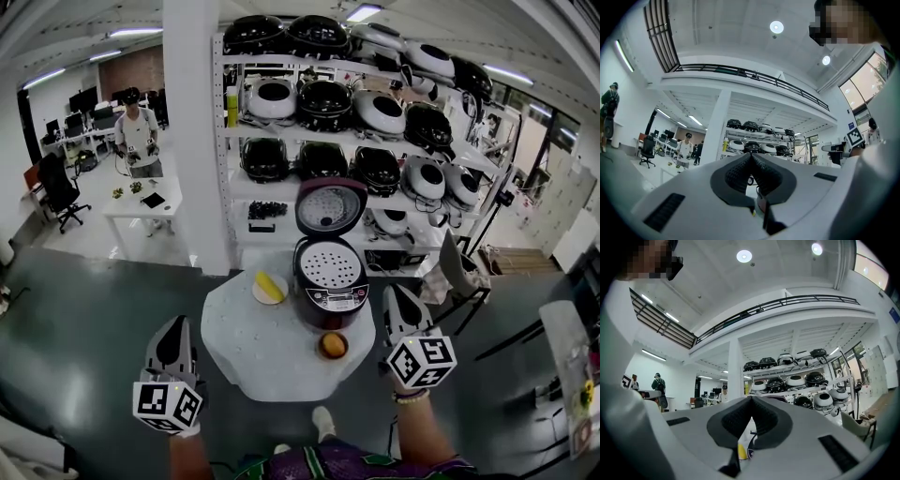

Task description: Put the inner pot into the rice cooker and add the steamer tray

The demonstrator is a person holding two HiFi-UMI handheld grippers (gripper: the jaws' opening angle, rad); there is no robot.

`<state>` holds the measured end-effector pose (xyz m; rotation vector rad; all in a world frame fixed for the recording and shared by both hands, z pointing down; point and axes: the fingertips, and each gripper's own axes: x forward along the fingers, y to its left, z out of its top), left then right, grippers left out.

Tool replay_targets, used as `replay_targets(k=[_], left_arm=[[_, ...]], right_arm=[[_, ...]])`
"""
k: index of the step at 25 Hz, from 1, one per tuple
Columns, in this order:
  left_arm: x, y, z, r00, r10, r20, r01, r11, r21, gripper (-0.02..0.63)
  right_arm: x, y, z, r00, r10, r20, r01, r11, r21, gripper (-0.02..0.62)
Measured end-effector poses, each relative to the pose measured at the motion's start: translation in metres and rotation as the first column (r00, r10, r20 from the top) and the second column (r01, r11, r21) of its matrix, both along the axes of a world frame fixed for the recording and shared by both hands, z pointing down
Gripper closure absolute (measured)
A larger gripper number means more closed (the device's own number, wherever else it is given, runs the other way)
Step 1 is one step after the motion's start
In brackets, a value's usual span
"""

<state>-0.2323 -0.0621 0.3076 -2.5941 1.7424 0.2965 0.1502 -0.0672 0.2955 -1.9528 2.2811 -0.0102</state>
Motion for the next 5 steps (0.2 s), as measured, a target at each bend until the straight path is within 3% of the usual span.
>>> replay_targets(k=[5], left_arm=[[-0.0005,0.0016,0.0053,1.0,-0.003,0.016,0.004,1.0,-0.014,0.584]], right_arm=[[-0.0038,0.0038,0.0002,1.0,0.007,0.0,-0.007,1.0,0.003,0.592]])
